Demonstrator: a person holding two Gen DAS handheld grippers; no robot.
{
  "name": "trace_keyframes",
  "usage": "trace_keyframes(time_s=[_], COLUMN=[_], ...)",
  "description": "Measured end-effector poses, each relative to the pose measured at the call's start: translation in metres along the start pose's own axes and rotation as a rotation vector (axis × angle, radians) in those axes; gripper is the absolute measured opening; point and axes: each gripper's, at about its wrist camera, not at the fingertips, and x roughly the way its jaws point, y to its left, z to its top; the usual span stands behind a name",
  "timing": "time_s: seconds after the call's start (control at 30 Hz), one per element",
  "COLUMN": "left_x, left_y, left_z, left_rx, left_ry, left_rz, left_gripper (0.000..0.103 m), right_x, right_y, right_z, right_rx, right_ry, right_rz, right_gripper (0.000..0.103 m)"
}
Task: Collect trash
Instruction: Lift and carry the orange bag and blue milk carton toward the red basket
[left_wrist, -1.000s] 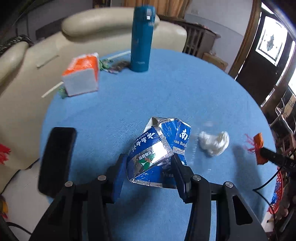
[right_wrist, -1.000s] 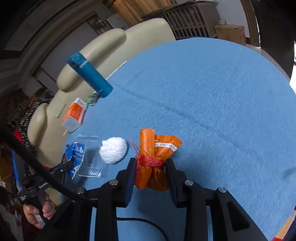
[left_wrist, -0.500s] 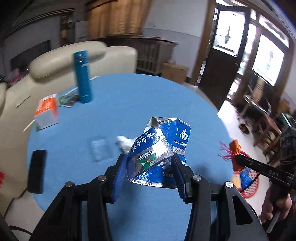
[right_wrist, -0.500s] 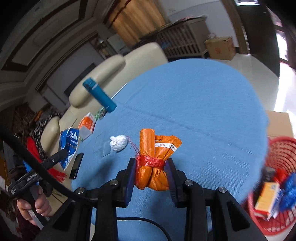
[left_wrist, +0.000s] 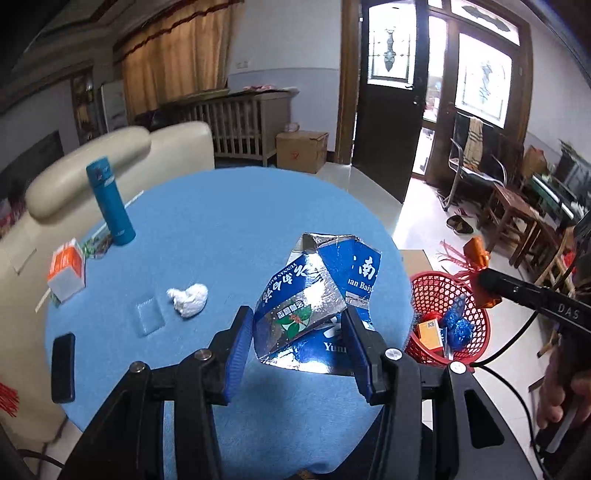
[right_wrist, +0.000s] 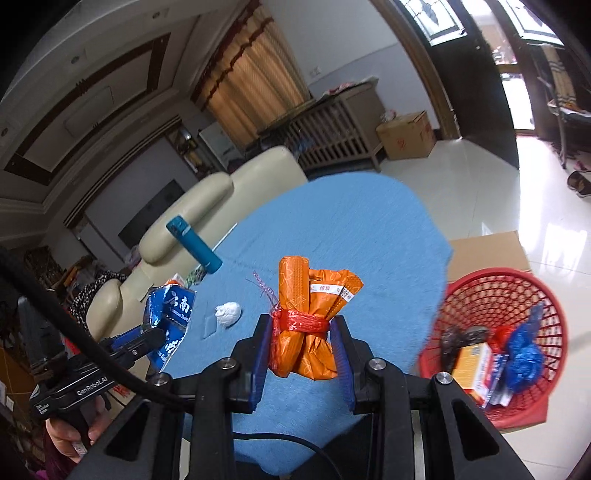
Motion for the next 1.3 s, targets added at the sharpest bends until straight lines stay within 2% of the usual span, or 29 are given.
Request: trace_keyframes(time_s=[0.57,1.3], left_x=[0.011,0.008], left_y=[-0.054,-0.099], left_z=[0.004,0.006], left_rx=[0.154,0.29], left_ry=[-0.005,-0.019], left_rz=[-0.029,-0.013], left_gripper=[0.051,0.051], right_x=[-0.043,-0.058], right_y=[-0.02,-0.048], right_z=[0.011,0.004], right_rx=[0.016,0.086], right_ry=[-0.113,-0.13], right_rz=[-0.09,-0.089], right_gripper=[0.034,0.034])
